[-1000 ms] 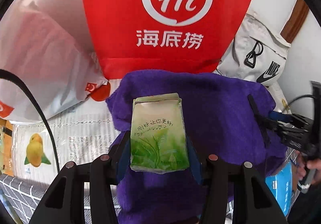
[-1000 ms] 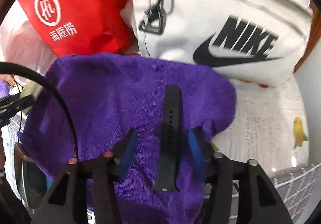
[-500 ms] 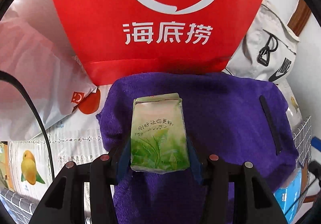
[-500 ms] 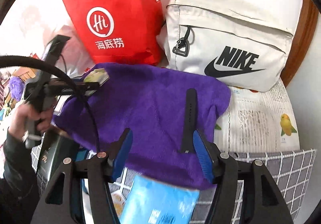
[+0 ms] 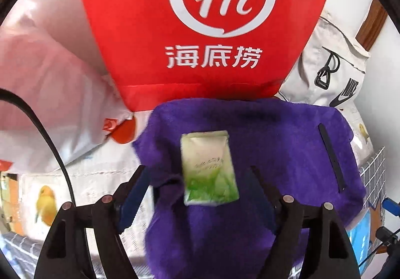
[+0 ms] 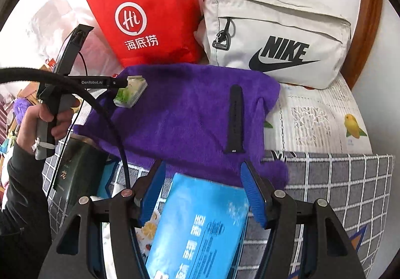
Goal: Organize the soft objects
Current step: 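Grasp the white gloves with the right gripper and lift them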
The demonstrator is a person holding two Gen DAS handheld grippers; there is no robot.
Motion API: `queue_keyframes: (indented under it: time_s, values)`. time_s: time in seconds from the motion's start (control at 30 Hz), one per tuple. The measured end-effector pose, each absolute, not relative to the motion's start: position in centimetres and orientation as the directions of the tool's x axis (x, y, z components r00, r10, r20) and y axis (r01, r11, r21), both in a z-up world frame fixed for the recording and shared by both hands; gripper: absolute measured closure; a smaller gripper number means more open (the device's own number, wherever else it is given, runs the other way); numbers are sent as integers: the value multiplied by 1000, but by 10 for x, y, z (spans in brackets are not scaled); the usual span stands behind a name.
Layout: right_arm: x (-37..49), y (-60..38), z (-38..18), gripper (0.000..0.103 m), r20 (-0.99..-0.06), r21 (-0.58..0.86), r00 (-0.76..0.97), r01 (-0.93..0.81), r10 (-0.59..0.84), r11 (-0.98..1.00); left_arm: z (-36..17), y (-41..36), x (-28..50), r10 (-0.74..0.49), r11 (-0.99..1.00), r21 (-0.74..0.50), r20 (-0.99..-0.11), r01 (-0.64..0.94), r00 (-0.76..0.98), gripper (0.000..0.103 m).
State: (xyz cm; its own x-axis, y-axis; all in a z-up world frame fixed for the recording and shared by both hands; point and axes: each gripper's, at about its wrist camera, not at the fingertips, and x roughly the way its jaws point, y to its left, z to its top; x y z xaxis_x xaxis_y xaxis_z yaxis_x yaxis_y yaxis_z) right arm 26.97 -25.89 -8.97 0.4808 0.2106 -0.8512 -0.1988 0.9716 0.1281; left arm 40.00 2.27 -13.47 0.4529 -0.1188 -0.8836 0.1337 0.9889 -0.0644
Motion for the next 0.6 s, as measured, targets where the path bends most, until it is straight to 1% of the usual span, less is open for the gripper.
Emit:
queue_keyframes:
  time_s: [0.33, 0.6]
  values:
    - [213, -250, -66, 41, -814, 191, 508, -226, 283, 955, -96, 31, 338, -73, 988, 3, -870, 153, 487, 26]
    - [160, -227, -74, 40, -815, 239, 462, -283, 350, 929, -74, 36, 277, -77, 986, 10, -856, 165, 511, 24]
